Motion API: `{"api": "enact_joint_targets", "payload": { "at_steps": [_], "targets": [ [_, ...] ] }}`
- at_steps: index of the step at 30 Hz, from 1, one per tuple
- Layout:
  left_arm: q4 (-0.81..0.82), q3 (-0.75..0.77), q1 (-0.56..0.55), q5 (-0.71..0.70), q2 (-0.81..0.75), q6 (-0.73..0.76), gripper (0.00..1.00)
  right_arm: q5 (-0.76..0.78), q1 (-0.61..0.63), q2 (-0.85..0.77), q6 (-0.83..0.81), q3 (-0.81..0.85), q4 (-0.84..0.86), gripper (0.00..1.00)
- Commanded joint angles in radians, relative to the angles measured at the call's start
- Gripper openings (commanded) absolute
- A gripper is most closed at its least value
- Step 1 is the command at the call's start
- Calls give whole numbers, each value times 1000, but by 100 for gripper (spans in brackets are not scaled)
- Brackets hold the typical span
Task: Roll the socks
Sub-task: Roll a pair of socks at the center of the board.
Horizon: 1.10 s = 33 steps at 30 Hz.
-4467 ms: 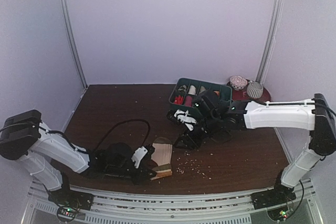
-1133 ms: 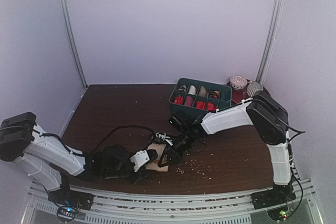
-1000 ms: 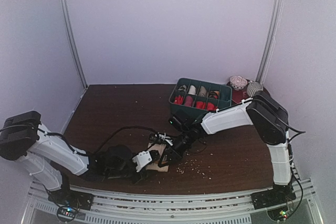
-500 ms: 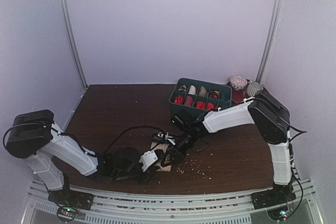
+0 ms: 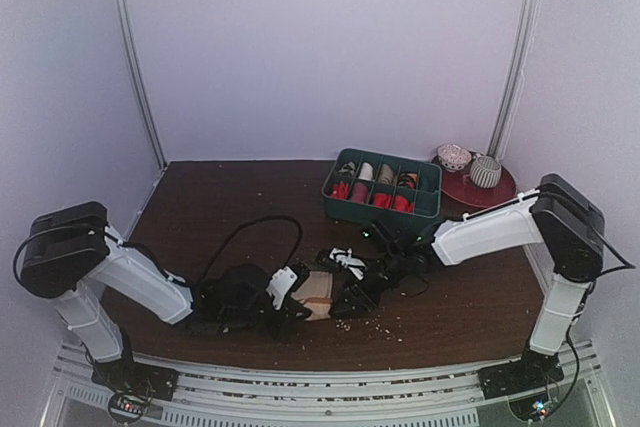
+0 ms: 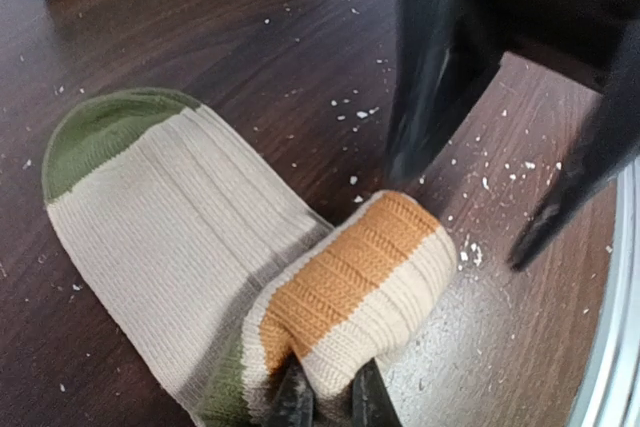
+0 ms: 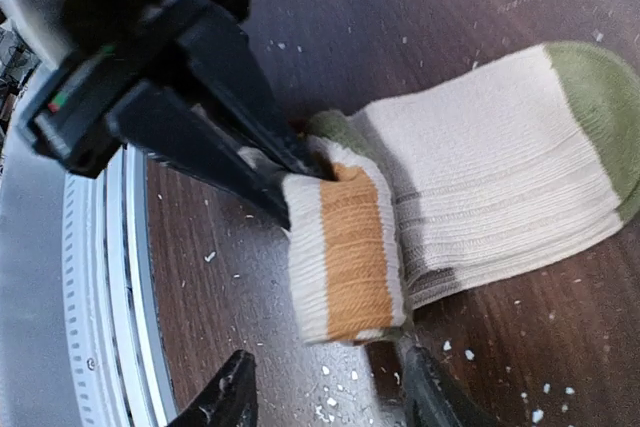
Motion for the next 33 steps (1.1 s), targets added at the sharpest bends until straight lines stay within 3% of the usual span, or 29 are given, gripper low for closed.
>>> {"api": "enact_joint_targets", "payload": {
  "at_steps": [1,4,9,14,25,29,33],
  "targets": [
    [-365,12,60,140,73,-136,0,110,9,-147,-22,-165,341,53],
    [-458,62,83,210,94,-146,0,184,67,-185,-155,-256,456,60],
    [-537,81,111,293,106,-160,0,326,163,-162,-366,-249,437,63],
    [-547,70,118,331,105,-156,0,423,173,-129,-443,-240,488,64],
    [-545,66,122,364,115,-141,0,430,171,4,-493,-172,433,64],
    [-541,63,126,379,107,-131,0,456,170,38,-461,-168,415,59],
    [-533,73,130,386,103,-110,0,426,158,68,-417,-160,402,35]
  ]
}}
